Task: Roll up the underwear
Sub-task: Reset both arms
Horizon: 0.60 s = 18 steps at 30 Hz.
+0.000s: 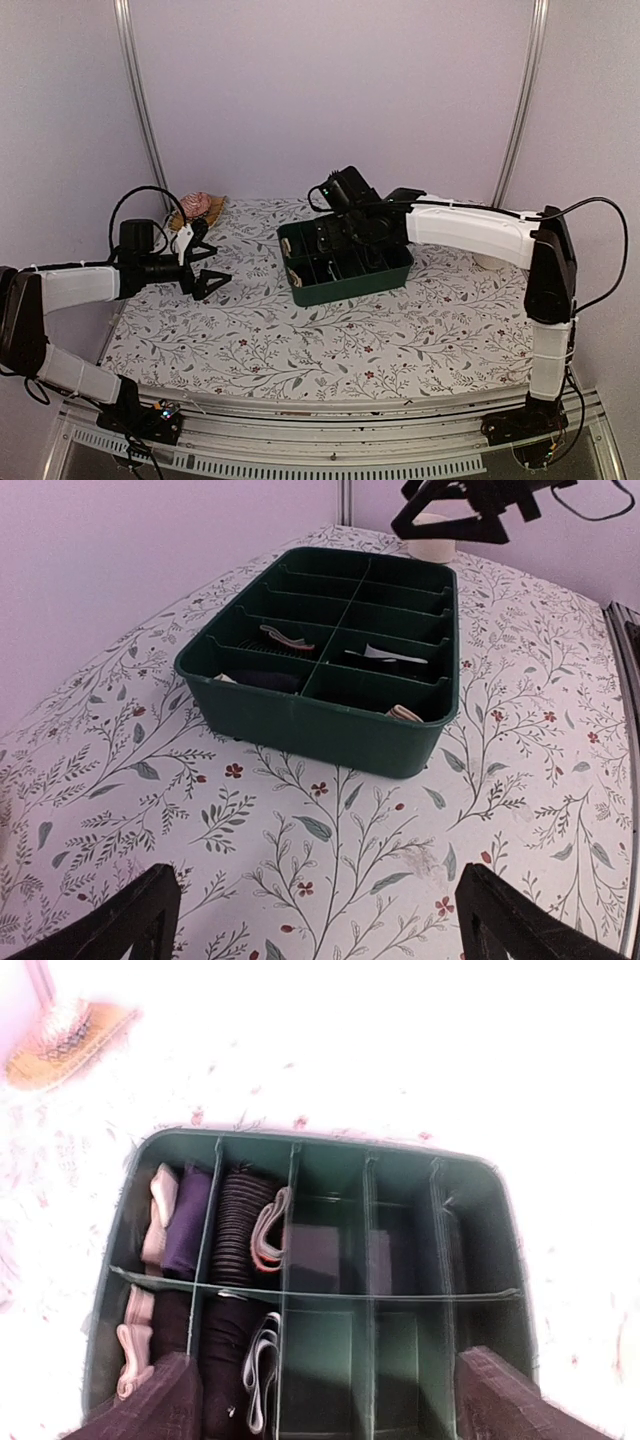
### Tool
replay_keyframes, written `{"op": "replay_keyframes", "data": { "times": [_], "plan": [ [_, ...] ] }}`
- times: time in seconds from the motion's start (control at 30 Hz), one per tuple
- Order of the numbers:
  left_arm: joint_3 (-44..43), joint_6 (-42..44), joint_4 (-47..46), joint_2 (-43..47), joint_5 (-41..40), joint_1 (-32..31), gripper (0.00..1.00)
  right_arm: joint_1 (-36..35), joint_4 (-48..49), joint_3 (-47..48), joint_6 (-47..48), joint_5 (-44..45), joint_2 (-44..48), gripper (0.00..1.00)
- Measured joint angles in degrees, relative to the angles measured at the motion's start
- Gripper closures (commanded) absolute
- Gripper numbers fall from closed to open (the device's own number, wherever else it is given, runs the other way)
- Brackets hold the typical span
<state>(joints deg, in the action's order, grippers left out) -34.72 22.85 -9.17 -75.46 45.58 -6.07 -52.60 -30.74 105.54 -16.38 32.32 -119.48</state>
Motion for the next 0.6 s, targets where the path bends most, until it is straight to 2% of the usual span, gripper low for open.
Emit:
{"op": "replay_keyframes", "data": {
  "times": [0.17,0.33,0.6],
  "plan": [
    [0.0,-0.2,0.0,0.7,-0.7,0.2,0.01,0.0,3.7,-15.2,-0.6,3.3,14.7,0.01],
    [-0.5,-3.1,-0.2,3.0,-5.1,1.1,0.02,-0.2,6.7,-32.7,-2.4,4.5,26.5,0.01],
    [3.5,-7.8,-1.8,16.8,-17.1,3.7,0.01,-1.5,9.9,-52.3,-4.0,5.6,42.1,0.01]
  ]
}}
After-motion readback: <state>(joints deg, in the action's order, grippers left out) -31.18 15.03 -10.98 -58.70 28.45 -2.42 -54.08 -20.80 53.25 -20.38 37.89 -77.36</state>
